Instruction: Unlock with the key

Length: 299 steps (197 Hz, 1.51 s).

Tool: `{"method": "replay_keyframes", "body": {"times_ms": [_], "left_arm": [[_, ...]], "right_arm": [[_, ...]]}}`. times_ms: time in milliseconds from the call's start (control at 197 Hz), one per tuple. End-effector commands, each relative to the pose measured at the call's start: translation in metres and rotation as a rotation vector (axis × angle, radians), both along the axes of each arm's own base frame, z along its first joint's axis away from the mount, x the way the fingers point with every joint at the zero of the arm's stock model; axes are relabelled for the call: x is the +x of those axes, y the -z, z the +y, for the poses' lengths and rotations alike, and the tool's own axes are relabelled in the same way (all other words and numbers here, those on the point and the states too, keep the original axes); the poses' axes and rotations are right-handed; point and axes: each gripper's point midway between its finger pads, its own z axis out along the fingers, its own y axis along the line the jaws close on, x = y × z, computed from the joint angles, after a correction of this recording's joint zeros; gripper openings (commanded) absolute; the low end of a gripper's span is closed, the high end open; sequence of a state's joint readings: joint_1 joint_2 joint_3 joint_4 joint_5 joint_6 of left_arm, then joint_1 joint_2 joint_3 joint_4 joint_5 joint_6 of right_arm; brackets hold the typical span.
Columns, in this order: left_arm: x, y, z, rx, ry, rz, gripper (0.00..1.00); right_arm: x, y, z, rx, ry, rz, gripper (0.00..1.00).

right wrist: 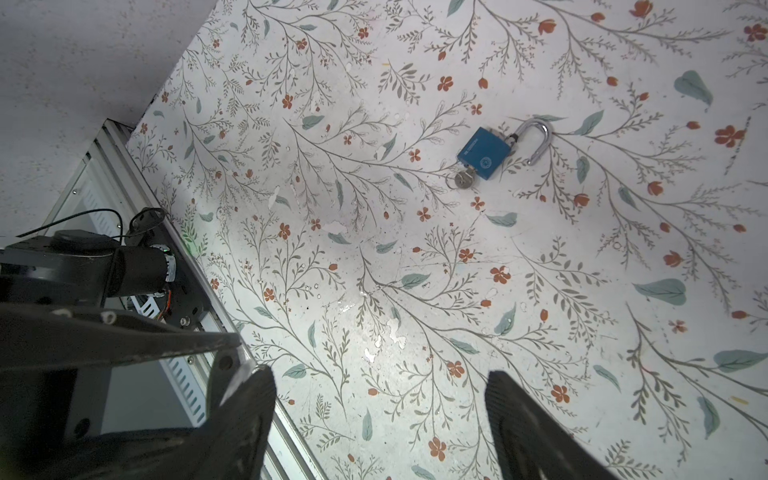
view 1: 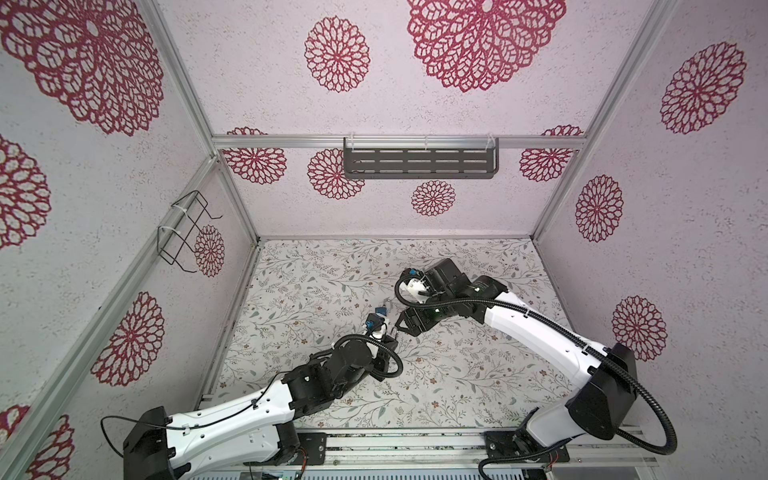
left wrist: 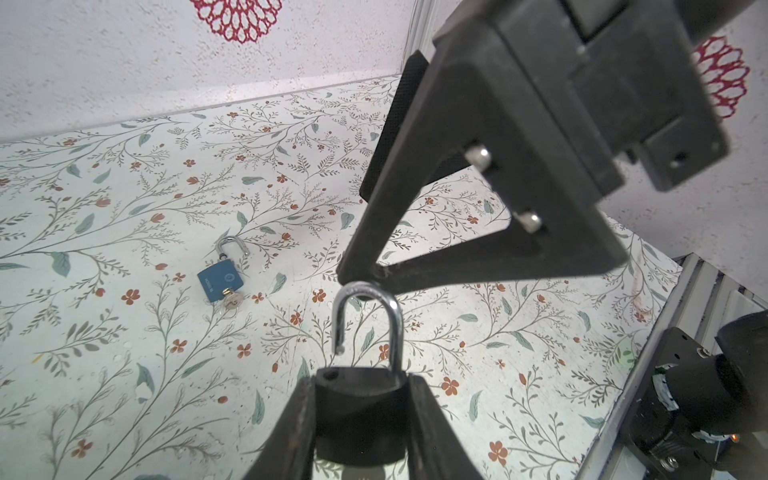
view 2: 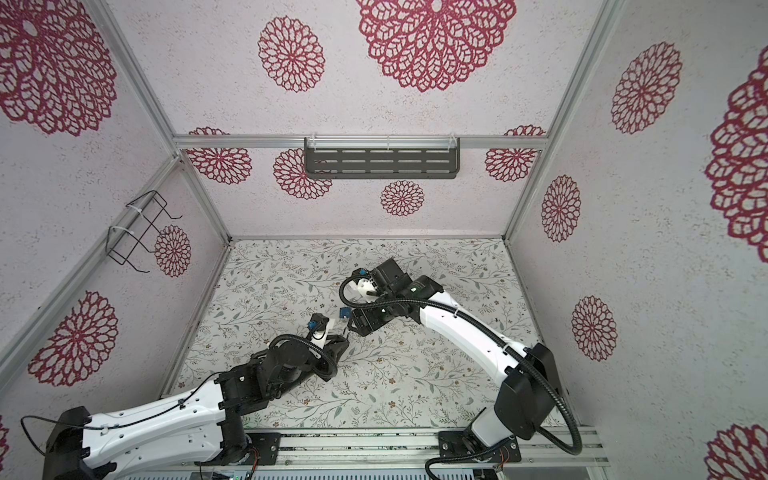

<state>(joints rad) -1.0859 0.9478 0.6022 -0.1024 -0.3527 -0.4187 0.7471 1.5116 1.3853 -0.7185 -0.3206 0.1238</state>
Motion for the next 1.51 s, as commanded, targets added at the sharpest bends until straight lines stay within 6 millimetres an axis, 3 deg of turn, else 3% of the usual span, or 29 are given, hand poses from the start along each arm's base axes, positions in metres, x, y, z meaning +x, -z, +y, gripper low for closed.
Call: {"method": "replay_keyframes", "body": {"times_ms": [0,157,476,628,972,1256,1509], "left_arm": [[-0.001,-0.009,-0.001,-0.019,0.006,-0.031,0.00],[0.000,-0.011,-0.002,-0.025,0.004,-0.035,0.00],[0.002,-0.016,-0.001,-0.030,-0.007,-0.046,0.00],[0.002,-0.016,-0.001,-0.027,-0.009,-0.048,0.00],[0.002,-0.017,0.003,-0.030,-0.018,-0.049,0.00],[0.002,-0.018,0.006,-0.037,-0.031,-0.061,0.00],[0.004,-0.013,0.007,-0.029,-0.043,-0.054,0.00]], "right_arm": [[0.001,-0.042,0.002,0.090,-0.006,-0.073,0.83],[-0.007,-0.057,0.005,0.143,-0.025,-0.071,0.83],[-0.006,-0.045,0.017,0.150,-0.051,-0.023,0.83],[-0.004,-0.030,0.017,0.115,-0.051,0.005,0.83],[0.015,-0.009,0.000,-0.029,0.035,-0.015,0.83],[0.000,-0.016,0.004,0.041,-0.034,0.003,0.83],[0.005,-0.023,-0.011,0.076,0.031,-0.013,0.83]]}}
